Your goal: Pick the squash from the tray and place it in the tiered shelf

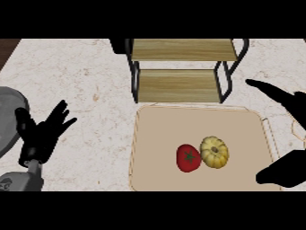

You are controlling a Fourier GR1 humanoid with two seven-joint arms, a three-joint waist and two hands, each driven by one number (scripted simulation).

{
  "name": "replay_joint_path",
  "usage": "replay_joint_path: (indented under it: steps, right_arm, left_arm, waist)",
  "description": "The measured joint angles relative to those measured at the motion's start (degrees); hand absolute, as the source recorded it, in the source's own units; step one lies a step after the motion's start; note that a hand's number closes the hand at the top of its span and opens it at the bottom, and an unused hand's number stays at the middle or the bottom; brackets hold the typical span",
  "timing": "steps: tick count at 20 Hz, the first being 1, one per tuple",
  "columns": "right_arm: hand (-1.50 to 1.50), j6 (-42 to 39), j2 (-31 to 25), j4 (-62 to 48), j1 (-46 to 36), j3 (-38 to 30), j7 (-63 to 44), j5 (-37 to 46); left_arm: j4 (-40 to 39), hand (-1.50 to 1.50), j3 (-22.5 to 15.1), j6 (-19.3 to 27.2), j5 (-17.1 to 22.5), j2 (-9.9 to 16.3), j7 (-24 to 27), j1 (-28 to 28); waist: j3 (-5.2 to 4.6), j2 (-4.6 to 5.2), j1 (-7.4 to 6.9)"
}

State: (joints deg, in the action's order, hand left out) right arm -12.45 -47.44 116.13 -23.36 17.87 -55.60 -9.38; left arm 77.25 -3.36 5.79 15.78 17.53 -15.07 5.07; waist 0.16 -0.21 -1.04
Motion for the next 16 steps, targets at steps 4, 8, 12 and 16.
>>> replay_joint_path:
  steps: [4, 8, 12, 16]
  right_arm:
    - [-1.50, 1.74, 4.23, -1.77, -3.89, 6.23, -4.09, 6.16]
    - [-1.50, 2.08, 7.71, -5.50, -5.99, 10.63, -6.00, 9.45]
    - [-1.50, 1.80, 9.96, -7.69, -6.87, 14.43, -6.82, 11.82]
    - [-1.50, 1.70, 11.27, -8.90, -6.71, 17.60, -7.91, 14.06]
  left_arm:
    - [-0.15, 0.00, 0.06, 0.06, -0.67, -0.49, 0.67, -0.18]
    - [0.00, 0.00, 0.10, 0.34, -1.28, -0.96, 0.92, -0.45]
    - [0.77, 0.00, 0.37, -0.26, -1.26, -1.21, 1.94, -1.52]
    - [2.01, 0.00, 0.19, 0.00, -1.42, -1.62, 0.80, -2.00]
  waist:
    - [0.03, 0.00, 0.00]
    - [0.10, -0.04, 0.12]
    - [0.09, -0.09, 0.34]
    - [0.08, -0.12, 0.55]
